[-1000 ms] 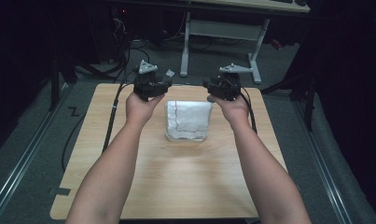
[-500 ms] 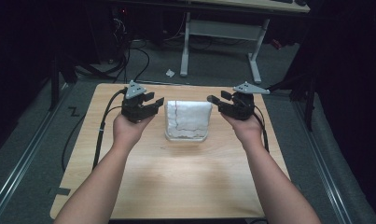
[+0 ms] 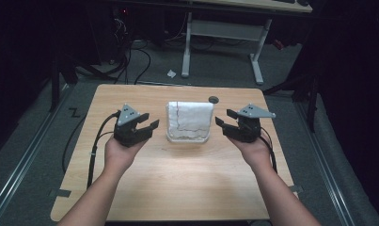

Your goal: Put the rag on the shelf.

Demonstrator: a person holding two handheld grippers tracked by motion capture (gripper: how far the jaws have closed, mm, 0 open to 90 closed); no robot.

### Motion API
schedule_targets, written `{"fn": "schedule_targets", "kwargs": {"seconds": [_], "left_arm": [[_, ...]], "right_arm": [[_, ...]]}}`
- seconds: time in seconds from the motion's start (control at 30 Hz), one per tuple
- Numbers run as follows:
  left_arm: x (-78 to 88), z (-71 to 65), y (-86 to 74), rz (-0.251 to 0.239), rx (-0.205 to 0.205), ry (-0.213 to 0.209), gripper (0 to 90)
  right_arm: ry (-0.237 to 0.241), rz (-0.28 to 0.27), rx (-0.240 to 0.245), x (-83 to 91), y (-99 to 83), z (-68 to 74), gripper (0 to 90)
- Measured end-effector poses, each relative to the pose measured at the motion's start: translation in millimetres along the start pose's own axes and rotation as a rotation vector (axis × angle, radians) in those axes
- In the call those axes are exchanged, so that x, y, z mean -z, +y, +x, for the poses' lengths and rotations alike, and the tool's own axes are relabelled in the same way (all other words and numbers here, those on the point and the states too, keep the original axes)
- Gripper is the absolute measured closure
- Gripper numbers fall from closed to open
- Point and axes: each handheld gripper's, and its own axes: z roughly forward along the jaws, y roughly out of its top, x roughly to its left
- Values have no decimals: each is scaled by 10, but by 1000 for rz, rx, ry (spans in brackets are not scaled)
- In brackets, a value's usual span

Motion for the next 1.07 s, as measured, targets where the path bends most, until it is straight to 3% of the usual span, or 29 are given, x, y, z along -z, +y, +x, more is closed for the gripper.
{"fn": "schedule_targets", "kwargs": {"seconds": [0.17, 0.2, 0.23, 0.27, 0.33, 0.37, 0.43, 0.57, 0.6, 0.63, 0.67, 0.7, 0.73, 0.77, 0.8, 0.87, 0.97, 1.07], "left_arm": [[-49, -59, -486, 89, 33, -40, 484], [-53, -102, -665, 123, 37, -48, 481], [-53, -102, -665, 123, 37, -48, 480], [-54, -132, -786, 145, 43, -57, 480], [-37, -201, -1012, 194, 42, -76, 472], [-37, -201, -1012, 194, 42, -76, 471], [-3, -281, -1185, 241, 23, -93, 463], [54, -378, -1316, 254, 1, -103, 451], [85, -414, -1361, 253, 7, -110, 449], [125, -467, -1407, 254, 38, -129, 450], [125, -467, -1407, 254, 38, -129, 450], [168, -571, -1411, 265, 27, -169, 442], [168, -571, -1411, 265, 27, -169, 437], [176, -639, -1414, 253, 57, -185, 437], [180, -639, -1406, 261, 24, -188, 438], [156, -606, -1397, 264, -11, -167, 437], [127, -554, -1401, 272, 4, -165, 438], [132, -543, -1409, 273, 12, -178, 432]], "right_arm": [[14, 28, 18, -4, -268, 163, 427], [18, 44, 25, -13, -381, 238, 428], [18, 47, 27, -16, -427, 267, 428], [18, 47, 27, -16, -427, 267, 428], [29, 81, 24, -47, -642, 383, 427], [29, 81, 24, -47, -642, 383, 427], [35, 113, 20, -82, -837, 475, 427], [33, 156, 27, -116, -1044, 575, 423], [33, 165, 22, -119, -1087, 595, 420], [33, 183, 12, -110, -1209, 650, 410], [33, 183, 12, -110, -1209, 650, 410], [21, 171, -22, -32, -1348, 678, 446], [21, 171, -22, -32, -1348, 678, 446], [24, 176, -63, 12, -1417, 669, 460], [50, 215, -86, 25, -1433, 653, 409], [35, 224, -30, 53, -1469, 640, 428], [33, 242, -59, 30, -1514, 583, 428], [20, 226, -38, 1, -1488, 576, 425]]}}
